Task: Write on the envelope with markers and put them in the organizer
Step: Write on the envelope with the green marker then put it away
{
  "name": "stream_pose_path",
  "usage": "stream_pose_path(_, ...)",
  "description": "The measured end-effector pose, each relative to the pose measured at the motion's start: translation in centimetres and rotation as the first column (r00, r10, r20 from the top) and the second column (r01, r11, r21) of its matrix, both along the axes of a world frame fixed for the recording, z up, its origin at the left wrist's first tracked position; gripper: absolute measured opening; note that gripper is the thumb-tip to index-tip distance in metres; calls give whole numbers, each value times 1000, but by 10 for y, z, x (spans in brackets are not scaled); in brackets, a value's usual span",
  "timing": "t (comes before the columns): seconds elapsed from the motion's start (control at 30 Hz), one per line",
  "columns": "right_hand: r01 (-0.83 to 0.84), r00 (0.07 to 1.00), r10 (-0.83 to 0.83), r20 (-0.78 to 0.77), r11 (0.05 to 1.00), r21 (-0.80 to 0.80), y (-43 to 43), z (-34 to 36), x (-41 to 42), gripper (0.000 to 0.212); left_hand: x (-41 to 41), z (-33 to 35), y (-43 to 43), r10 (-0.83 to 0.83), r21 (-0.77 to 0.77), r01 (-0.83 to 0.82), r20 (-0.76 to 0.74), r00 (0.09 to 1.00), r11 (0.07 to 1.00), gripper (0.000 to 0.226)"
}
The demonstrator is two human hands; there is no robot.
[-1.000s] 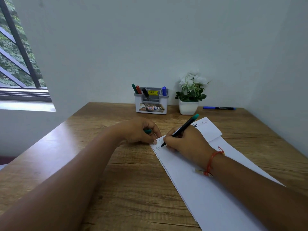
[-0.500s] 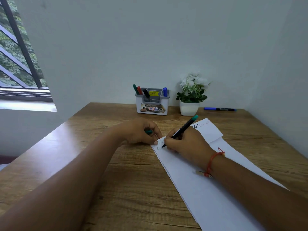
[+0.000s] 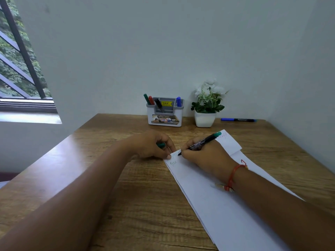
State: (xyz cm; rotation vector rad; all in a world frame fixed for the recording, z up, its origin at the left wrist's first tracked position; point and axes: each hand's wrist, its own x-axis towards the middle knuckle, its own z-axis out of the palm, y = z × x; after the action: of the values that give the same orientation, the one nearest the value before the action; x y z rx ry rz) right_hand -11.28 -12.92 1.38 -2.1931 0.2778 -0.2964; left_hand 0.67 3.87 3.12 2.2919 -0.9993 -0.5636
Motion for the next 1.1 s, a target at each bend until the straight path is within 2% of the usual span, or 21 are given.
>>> stream_pose_path(0.43,-56,998,54,-26,995,-78,1,-3,-1,21,1,-1,0,3,-8,-3,-3,1000,1000,24)
stream_pose_path(0.53,-72,997,70,-43,997,-29,1,-1,-2,17,3,-2,0,-5,-12,5,-1,1000,1000,23)
stream_pose_path(0.6,-63,997,61,-45,997,-37,1,-2,-1,23,4,-4,0,3,-20,-3,-5,1000,1000,23)
stream_pose_path(0.7,-54,998,51,-47,997,-59,0,-3,-1,16,5,-5,0,7,-25,-8,-7,1000,1000,23)
stream_pose_path(0.93,10,1000,-14,-27,990,-138,0,-5,2,17,5,-5,0,7,-30,-7,-19,1000,1000,22)
stream_pose_path(1.1,81,996,-76,48,989,-122,-3,-6,3,39,7,-5,-1,-22,3,22,25,999,1000,22)
